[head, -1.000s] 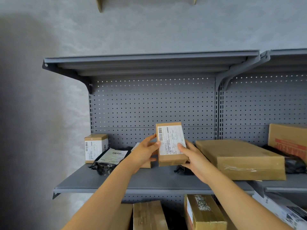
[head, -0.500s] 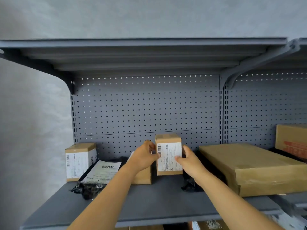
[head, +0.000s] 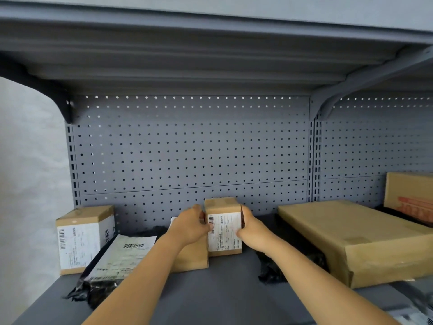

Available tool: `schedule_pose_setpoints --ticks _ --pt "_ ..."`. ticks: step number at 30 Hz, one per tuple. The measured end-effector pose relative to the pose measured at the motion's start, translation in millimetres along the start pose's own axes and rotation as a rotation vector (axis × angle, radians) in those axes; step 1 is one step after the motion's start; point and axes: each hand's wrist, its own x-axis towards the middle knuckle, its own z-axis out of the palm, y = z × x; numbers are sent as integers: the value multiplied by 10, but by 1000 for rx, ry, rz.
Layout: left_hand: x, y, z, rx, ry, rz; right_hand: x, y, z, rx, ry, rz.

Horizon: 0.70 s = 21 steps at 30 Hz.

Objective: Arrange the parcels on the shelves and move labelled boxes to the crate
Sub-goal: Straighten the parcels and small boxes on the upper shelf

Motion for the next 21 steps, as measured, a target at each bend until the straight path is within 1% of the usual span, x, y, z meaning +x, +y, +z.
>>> schedule_pose_setpoints --ticks 2,4,6,8,9,10,12,15,18,21 --pt "0 4 -12 41 13 -15 -15 18 -86 -84 4 -53" --pt "-21 27 -18 49 66 -36 -43 64 -194 -174 28 -84" --pt "-63 110 -28 24 179 -35 -71 122 -333 -241 38 -77" --pt "-131 257 -36 -30 319 1 -102 172 -491 -278 38 -75" --pt "-163 344 -23 -67 368 24 -121 198 -566 -295 39 -71" --pt "-197 440 -1 -101 383 35 -148 222 -638 -313 38 -68" --pt "-254 622 101 -128 306 22 -204 286 -751 -349 24 -60" --pt "-343 859 388 -88 51 -56 -313 396 -845 -422 -35 -39" --pt "-356 1044 717 -22 -172 -141 -466 464 -892 -553 -101 -55" --pt "-380 1207 960 -11 -288 -236 -670 487 -896 -658 -219 -110"
